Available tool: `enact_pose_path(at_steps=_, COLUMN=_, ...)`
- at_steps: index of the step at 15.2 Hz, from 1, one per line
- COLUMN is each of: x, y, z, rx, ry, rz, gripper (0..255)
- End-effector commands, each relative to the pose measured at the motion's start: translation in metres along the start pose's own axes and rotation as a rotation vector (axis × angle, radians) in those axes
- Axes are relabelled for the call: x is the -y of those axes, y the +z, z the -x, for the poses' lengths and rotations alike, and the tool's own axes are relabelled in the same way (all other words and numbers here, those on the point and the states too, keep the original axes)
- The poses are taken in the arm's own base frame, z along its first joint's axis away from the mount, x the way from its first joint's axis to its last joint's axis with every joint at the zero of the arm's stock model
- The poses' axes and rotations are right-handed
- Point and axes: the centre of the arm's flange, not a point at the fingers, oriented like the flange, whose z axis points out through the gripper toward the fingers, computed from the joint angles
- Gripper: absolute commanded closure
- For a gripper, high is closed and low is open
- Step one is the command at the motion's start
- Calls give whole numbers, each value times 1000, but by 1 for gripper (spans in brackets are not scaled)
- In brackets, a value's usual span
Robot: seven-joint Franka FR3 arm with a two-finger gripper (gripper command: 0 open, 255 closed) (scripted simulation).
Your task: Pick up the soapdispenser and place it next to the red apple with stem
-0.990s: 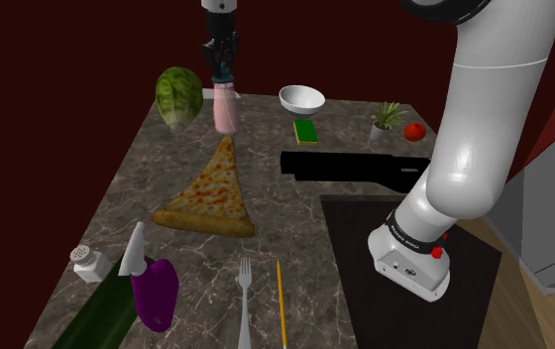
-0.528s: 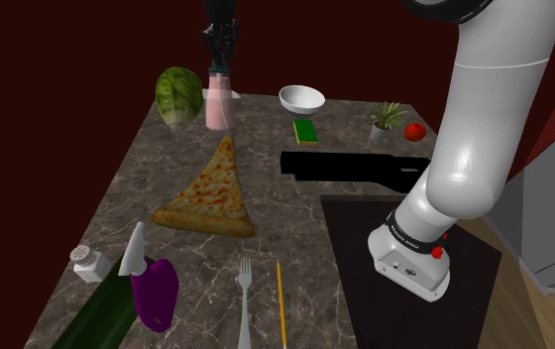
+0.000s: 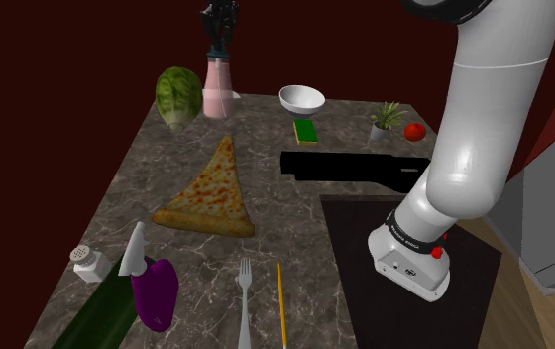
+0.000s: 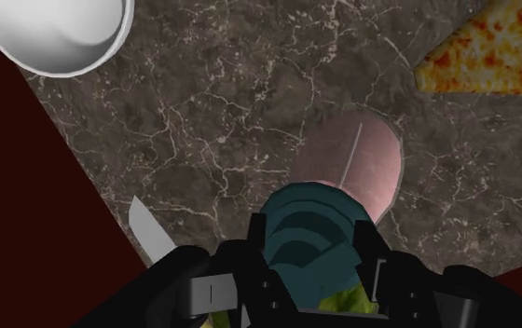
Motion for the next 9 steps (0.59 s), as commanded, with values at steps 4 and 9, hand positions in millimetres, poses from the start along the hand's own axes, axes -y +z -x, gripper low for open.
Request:
enact_pose_path(at_steps=4, x=-1, y=-27, z=0, rx=0, ry=0, rz=0, gripper=255)
enact_pose_path(at_steps=9, x=-26, y=-44, z=30, rx=0, ry=0, rz=0, gripper=255)
